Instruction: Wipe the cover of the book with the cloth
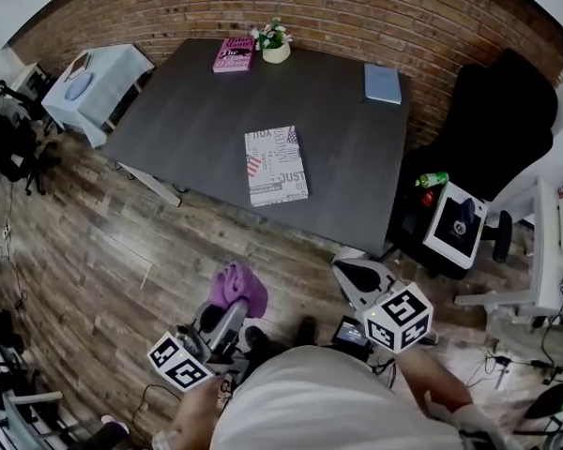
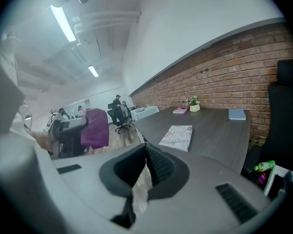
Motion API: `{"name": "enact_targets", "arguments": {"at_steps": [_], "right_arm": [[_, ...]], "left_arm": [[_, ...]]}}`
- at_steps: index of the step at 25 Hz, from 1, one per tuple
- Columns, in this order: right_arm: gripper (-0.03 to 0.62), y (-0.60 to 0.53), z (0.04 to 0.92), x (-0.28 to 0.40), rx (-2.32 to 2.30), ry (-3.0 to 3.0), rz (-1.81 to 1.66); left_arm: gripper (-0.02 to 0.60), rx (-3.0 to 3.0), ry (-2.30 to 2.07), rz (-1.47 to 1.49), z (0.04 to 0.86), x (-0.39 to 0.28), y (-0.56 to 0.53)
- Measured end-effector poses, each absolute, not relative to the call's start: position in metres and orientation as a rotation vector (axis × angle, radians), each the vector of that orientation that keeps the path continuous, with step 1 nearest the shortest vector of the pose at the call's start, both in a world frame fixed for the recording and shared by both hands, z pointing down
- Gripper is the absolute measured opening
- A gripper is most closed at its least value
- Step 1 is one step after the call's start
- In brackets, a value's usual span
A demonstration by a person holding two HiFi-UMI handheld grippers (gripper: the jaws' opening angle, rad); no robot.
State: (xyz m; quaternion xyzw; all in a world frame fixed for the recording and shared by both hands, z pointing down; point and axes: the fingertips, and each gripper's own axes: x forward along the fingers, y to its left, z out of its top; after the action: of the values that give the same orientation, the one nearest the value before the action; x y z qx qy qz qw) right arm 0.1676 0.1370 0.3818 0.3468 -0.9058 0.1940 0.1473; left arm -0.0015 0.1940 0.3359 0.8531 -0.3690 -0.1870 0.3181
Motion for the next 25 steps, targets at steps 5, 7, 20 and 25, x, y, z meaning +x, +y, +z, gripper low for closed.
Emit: {"name": "enact_targets", "arguments": {"at_steps": [5,7,20,25], "right_arm": [[0.014,0.146,0.363,0.157,1.017,-2.645,0.583],[0.014,0.148,0.352,0.149,1.032,-2.671,0.600],[0.014,0.158,0.315,0.104,1.162,-2.680,0.529],[0.014,0.167,0.317,0.104,1.230,-2.654,0.554]], "left_arm": [[0.109,2.274,-0.957,-0.525,0.323,-0.012,0.197],[0.109,2.281,-0.955,-0.544,0.320,-0.021,0.198],[0.109,2.332,-0.854,-0.553,0.302,-0.064,0.215],[0.109,2.348,-0.790,-0.540,0.302,-0.064,0.219]]}}
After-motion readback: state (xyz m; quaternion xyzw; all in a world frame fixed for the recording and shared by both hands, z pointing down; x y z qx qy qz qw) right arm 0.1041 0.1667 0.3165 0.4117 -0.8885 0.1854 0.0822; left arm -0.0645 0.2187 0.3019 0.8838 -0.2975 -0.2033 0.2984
